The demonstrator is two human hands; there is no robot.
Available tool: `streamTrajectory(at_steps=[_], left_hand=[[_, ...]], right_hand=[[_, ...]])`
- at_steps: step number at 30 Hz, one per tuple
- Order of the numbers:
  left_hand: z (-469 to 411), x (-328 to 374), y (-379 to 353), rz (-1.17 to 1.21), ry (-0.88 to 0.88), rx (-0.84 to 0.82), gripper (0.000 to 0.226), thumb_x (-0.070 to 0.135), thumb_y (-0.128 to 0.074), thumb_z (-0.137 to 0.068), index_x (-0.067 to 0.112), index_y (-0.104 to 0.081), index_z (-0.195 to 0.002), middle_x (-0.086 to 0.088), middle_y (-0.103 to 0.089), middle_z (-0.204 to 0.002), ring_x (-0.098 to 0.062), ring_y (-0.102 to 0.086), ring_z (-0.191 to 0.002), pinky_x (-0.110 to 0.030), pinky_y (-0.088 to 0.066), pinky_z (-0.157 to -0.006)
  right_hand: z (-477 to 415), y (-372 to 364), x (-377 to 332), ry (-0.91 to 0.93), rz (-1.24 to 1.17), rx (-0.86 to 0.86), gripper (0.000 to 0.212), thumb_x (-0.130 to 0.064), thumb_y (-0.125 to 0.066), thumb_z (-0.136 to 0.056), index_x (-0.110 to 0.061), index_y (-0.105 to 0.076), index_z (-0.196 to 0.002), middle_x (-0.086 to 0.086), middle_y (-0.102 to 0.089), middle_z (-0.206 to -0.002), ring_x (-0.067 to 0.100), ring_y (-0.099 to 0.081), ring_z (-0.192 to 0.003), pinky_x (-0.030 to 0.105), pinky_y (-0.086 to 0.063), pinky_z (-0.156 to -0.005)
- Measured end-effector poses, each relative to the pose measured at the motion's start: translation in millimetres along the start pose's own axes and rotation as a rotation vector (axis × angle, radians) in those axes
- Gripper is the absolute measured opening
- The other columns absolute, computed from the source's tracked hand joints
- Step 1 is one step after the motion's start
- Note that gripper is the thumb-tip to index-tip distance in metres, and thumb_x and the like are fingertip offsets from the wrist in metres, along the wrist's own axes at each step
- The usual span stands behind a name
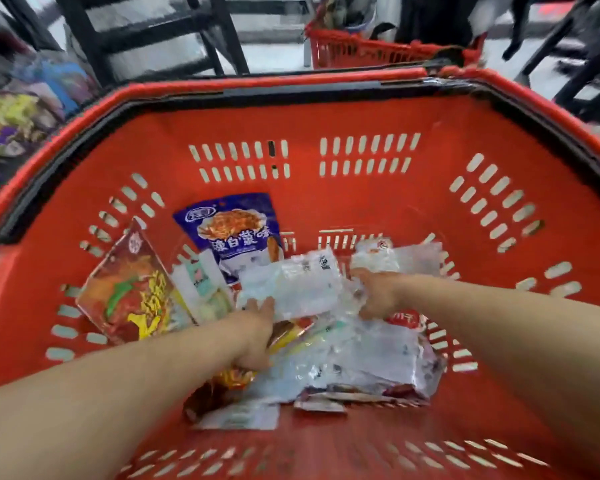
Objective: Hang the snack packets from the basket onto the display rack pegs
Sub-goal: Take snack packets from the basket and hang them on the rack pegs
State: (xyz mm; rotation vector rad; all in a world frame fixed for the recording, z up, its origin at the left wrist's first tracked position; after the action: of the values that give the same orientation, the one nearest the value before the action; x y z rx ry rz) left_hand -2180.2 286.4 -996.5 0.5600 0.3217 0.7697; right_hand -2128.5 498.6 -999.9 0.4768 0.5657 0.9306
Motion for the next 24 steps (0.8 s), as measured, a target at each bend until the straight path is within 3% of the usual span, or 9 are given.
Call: streamTrajectory(at_steps=[2,5,8,10,12,15,18,22,24], left_hand=[[2,-3,5,-0.021,0.006,0.066,0.097,0.022,-0.061,-0.088,0.007,0.011,-0.152,-0.025,-0.024,-0.152,-0.037,-0.044,-0.13,-0.038,-0.042,-0.099],[0,-16,21,-0.05,-0.002,0.178,0.066,0.007,-0.05,-0.089,0.005,-0.017,-0.146,-0.015,-0.057,-0.112,-0.031,-0.059,-0.093,-0.035,-0.044,-0.066],[-7,-36,28,-0.037,0.03,0.225,0.05,0.004,-0.046,-0.09,0.01,-0.033,-0.137,-0.005,-0.052,-0.084,-0.022,-0.053,-0.071,-0.033,-0.041,-0.054],[-10,-36,34,-0.067,0.011,0.246,0.043,0.003,-0.047,-0.089,0.011,-0.04,-0.131,-0.003,-0.049,-0.081,-0.021,-0.051,-0.069,-0.033,-0.043,-0.056],[-7,-32,41,-0.123,-0.01,0.288,0.039,0.002,-0.046,-0.089,0.012,-0.043,-0.126,-0.001,-0.044,-0.077,-0.018,-0.046,-0.064,-0.031,-0.038,-0.052],[6,-30,58,-0.189,-0.02,0.424,0.036,0.002,-0.045,-0.089,0.015,-0.049,-0.121,0.001,-0.04,-0.073,-0.022,-0.046,-0.07,-0.031,-0.035,-0.051],[14,-33,80,-0.191,-0.008,0.558,0.037,0.005,-0.049,-0.088,0.02,-0.057,-0.121,0.001,-0.056,-0.084,-0.024,-0.054,-0.076,-0.028,-0.031,-0.047],[28,-33,108,-0.183,-0.048,0.663,0.049,0.004,-0.052,-0.088,0.028,-0.054,-0.131,-0.003,-0.064,-0.114,-0.027,-0.06,-0.094,-0.035,-0.047,-0.059],[42,-31,122,-0.117,-0.085,0.7,0.049,0.0,-0.052,-0.083,0.027,-0.058,-0.123,-0.002,-0.065,-0.102,-0.028,-0.061,-0.087,-0.037,-0.052,-0.062]], right_hand=[[0,-9,11,-0.043,0.007,0.004,0.095,-0.025,-0.07,-0.084,-0.024,-0.006,-0.154,0.016,-0.047,-0.142,0.034,-0.055,-0.116,0.036,-0.05,-0.092],[7,-17,25,-0.121,-0.044,0.019,0.107,-0.028,-0.076,-0.077,-0.034,-0.001,-0.153,0.018,-0.034,-0.148,0.04,-0.056,-0.116,0.043,-0.052,-0.084],[14,-27,32,-0.172,-0.137,-0.072,0.117,-0.024,-0.081,-0.077,-0.034,0.008,-0.153,0.018,-0.048,-0.136,0.027,-0.067,-0.086,0.033,-0.057,-0.061],[14,-27,31,-0.179,-0.165,-0.089,0.121,-0.021,-0.083,-0.075,-0.028,0.008,-0.154,0.016,-0.048,-0.141,0.027,-0.065,-0.099,0.032,-0.057,-0.073],[16,-21,19,-0.15,-0.182,-0.05,0.109,-0.016,-0.082,-0.076,-0.019,-0.007,-0.155,0.014,-0.041,-0.148,0.028,-0.059,-0.114,0.032,-0.052,-0.089],[24,-7,-1,-0.092,-0.153,-0.054,0.071,-0.013,-0.075,-0.082,-0.007,-0.04,-0.144,0.011,-0.056,-0.131,0.025,-0.061,-0.108,0.033,-0.052,-0.094],[32,19,-14,0.026,-0.362,-0.021,0.038,-0.007,-0.069,-0.086,-0.013,-0.063,-0.123,0.003,-0.061,-0.115,0.024,-0.06,-0.107,0.035,-0.048,-0.096],[52,69,-27,0.141,-0.746,0.05,0.03,-0.004,-0.064,-0.088,-0.018,-0.064,-0.114,0.015,-0.067,-0.109,0.029,-0.066,-0.091,0.039,-0.057,-0.077],[64,90,-29,0.153,-0.685,0.155,0.029,-0.006,-0.066,-0.087,-0.018,-0.063,-0.113,0.014,-0.068,-0.103,0.029,-0.068,-0.084,0.039,-0.058,-0.073]])
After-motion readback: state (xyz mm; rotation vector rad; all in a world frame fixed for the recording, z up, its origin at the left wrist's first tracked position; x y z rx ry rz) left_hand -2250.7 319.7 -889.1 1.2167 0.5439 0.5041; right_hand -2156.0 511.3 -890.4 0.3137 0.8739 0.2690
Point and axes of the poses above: each hand's wrist, its own z-axis away from the middle knuckle, its own y-axis out of the back of the hand, x = y × z, the point moved 3 cm from there along -z, towards the middle knuckle
